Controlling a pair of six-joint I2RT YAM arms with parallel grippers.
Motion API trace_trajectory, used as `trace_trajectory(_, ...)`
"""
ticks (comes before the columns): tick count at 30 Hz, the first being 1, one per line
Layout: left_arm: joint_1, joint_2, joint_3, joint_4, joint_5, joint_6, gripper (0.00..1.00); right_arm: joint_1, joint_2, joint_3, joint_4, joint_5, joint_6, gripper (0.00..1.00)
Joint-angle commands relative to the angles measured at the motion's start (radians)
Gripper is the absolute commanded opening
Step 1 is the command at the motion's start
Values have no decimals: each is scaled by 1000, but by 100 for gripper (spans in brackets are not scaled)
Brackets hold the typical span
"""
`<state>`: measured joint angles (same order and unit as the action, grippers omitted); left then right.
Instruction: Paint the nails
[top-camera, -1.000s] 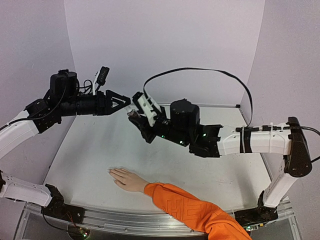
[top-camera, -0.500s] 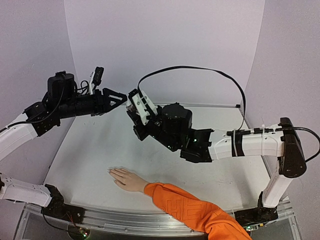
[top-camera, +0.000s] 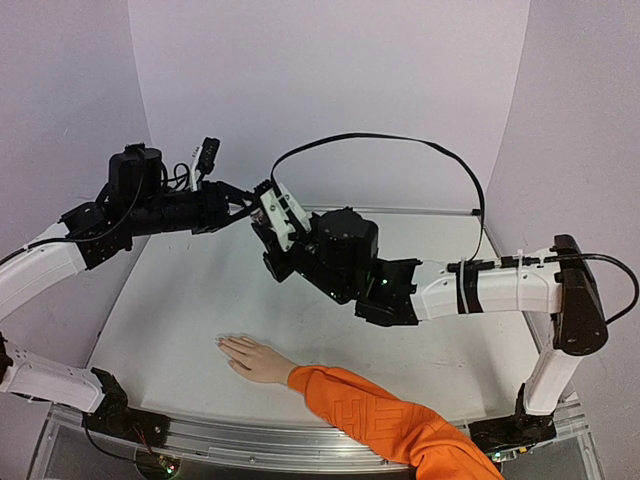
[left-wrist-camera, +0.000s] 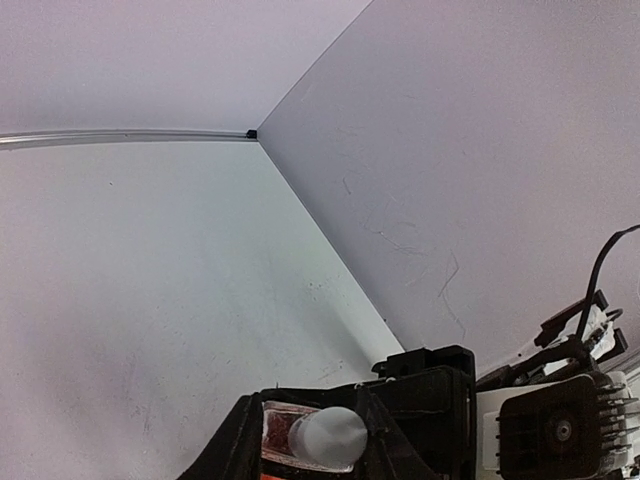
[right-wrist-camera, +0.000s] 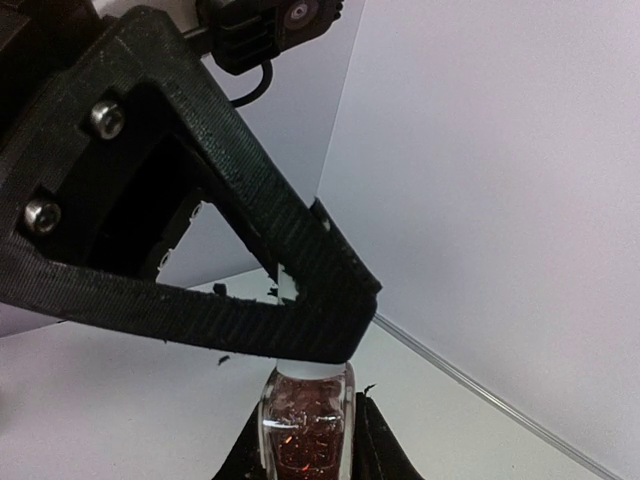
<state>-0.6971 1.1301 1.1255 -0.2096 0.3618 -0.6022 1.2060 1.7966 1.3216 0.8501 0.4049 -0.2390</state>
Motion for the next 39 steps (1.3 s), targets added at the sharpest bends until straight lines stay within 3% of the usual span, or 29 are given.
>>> trace_trajectory(1,1,23,48,52,15,10,29,11,-3,62,90,-10,-2,0)
trace_trajectory(6,1,40,59,55,102,74,6,8,-29,44,98,-51,26,0)
trace_trajectory(9,-1,49,61,53,212,153,0,-15,-64,27,85,-230,48,0)
trace_trajectory(11,0,66,68,52,350,230,0,-62,-102,14,54,-460,100,0)
trace_trajectory(16,-1,93,70,50,782,404,0,-261,-147,18,89,-1355,335,0)
trace_trajectory(19,-1,101,87,45,867,440,0,-266,-160,34,93,-1534,374,0)
trace_trajectory(24,1,94,117,23,815,452,0,-283,-223,-30,88,-1439,364,0)
trace_trajectory(25,2,91,133,-12,753,462,5,-285,-236,-49,84,-1393,350,0)
trace_trajectory(29,4,55,153,-119,493,440,65,-286,-277,-102,-22,-1149,220,0)
trace_trajectory(31,4,27,137,-132,379,389,86,-286,-284,-129,-30,-1015,186,0)
trace_trajectory(35,4,-27,69,-26,145,151,94,-254,-267,-154,-1,-763,145,0)
trace_trajectory(39,4,-47,-6,122,93,-26,93,-161,-223,-152,69,-439,73,0)
